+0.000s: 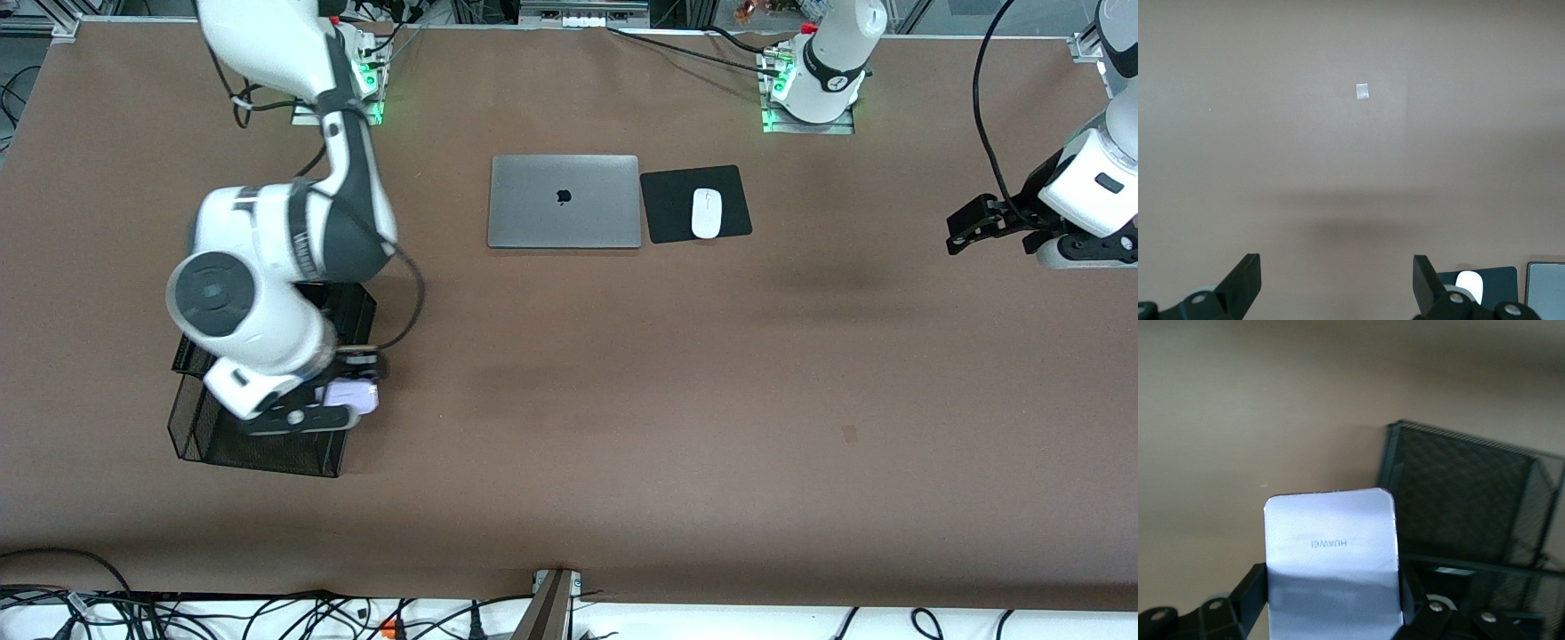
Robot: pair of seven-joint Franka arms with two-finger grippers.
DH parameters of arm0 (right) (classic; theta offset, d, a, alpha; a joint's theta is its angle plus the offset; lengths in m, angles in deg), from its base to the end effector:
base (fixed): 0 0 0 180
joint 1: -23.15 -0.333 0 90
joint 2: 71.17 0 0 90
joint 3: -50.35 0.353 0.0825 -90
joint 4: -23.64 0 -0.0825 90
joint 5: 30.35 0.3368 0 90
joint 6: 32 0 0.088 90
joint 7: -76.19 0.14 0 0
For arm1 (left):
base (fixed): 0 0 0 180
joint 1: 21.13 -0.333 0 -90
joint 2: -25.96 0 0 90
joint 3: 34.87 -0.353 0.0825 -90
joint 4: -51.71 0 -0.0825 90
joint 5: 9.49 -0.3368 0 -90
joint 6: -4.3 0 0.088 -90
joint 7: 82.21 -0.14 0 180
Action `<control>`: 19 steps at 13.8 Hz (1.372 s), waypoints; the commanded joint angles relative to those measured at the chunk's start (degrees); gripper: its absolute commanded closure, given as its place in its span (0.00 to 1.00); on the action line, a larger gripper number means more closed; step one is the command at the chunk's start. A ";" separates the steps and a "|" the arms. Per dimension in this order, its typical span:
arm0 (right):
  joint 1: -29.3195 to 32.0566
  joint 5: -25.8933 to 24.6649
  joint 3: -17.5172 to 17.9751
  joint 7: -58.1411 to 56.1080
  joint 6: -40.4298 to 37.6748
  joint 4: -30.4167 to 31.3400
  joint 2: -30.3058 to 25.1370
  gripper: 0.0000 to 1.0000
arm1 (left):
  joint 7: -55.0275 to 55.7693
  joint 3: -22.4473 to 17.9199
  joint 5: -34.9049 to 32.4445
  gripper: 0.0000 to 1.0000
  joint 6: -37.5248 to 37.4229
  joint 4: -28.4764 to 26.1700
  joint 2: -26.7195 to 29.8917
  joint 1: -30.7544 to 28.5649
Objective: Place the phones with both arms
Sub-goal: 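Lower the white phone into the basket and open the right gripper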
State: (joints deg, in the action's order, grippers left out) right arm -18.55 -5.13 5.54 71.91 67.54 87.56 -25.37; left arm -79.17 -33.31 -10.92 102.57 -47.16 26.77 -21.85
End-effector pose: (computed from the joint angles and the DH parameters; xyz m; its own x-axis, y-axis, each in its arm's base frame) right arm 0.6908 0.1967 0.4186 0.9924 0.1229 0.0077 0.1216 -0.9879 0.0958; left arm 0.5111 -0.0044 0.5820 0.9994 0.0348 0.0049 0.0349 -0.9991 -0.0249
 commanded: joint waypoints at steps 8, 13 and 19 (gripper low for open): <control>17.70 0.79 10.25 -15.94 11.47 0.77 6.75 0.86 | -0.84 -0.33 -1.12 0.00 -0.36 0.44 0.24 0.54; 17.96 2.63 11.75 -15.06 14.20 4.55 7.20 0.00 | -0.84 -0.33 -1.03 0.00 -0.36 0.44 0.24 0.55; 19.37 2.72 11.32 -15.68 12.36 4.90 4.92 0.00 | -0.84 -0.33 -1.12 0.00 -0.36 0.44 0.24 0.54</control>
State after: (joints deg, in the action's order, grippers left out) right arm 0.07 -3.42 16.44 57.07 81.23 91.20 -17.32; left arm -79.17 -33.31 -10.92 102.57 -47.15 26.77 -21.84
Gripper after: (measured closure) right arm 0.000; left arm 0.000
